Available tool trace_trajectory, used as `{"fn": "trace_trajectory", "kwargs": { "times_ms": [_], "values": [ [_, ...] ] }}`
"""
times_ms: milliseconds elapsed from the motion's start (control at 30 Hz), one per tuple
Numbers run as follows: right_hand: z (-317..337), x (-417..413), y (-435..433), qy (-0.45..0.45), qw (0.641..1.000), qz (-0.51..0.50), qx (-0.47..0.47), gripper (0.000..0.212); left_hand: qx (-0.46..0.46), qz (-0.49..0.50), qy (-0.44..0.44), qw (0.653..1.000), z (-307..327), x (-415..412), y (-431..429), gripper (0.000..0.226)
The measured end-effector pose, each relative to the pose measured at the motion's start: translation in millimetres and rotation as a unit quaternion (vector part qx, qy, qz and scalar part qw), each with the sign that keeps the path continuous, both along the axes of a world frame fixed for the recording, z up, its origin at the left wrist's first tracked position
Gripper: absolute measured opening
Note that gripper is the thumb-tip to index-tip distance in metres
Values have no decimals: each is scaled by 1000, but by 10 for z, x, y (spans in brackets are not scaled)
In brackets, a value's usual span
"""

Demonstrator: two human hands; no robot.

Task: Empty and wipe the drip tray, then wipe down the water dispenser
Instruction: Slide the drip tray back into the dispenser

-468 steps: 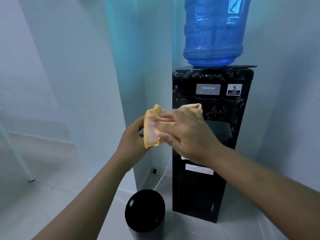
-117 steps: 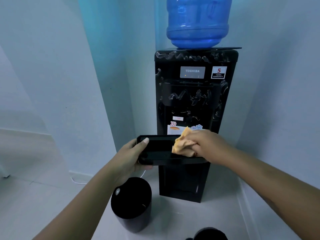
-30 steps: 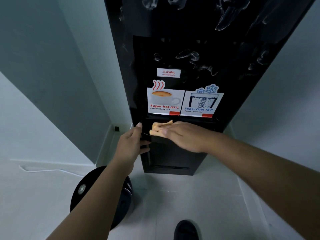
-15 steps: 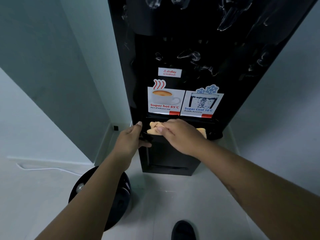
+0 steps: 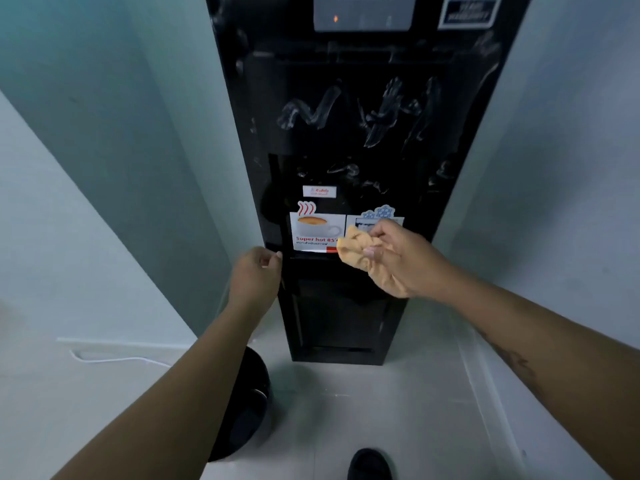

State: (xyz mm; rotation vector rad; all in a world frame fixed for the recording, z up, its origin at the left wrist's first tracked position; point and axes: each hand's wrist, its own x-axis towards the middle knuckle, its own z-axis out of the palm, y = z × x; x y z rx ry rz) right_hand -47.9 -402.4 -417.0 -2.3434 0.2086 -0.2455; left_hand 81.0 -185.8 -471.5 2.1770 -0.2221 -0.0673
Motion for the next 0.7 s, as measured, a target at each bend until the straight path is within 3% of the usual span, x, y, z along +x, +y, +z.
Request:
{"fn": "trace_trajectory", "kwargs": {
  "times_ms": [133,200,267,333,467,533,633,700],
  "values": [
    [541,-330,37,18,1000,-11,17,17,-156,-164,14,974,586,-481,-35,33],
    [793,-509,98,24,1000,-10,15,16,-158,-263,34,951,815,-707,-82,42],
    [1045,-691,179,20,1000,-6,2,16,-120,-310,1,943,992,-891,-124,39],
    [1275,-839,248,3,1000,-11,-9,14,-71,-294,-73,951,1147,-982,-137,14],
    [1601,-1018,378,-54,996,-55,-47,7,-11,-244,-166,955,1467,-1065,-16,25],
    [1746,-1097,447,-80,994,-77,-1,9,-11,-209,-204,956,1646,-1152,62,22],
    [1980,-1214,532,-99,985,-98,100,7,-91,-83,-218,968,1869,-1331,157,29],
    [2148,-1300,558,-101,981,-104,132,4,-89,-97,-189,973,1896,-1472,193,33]
  ]
}}
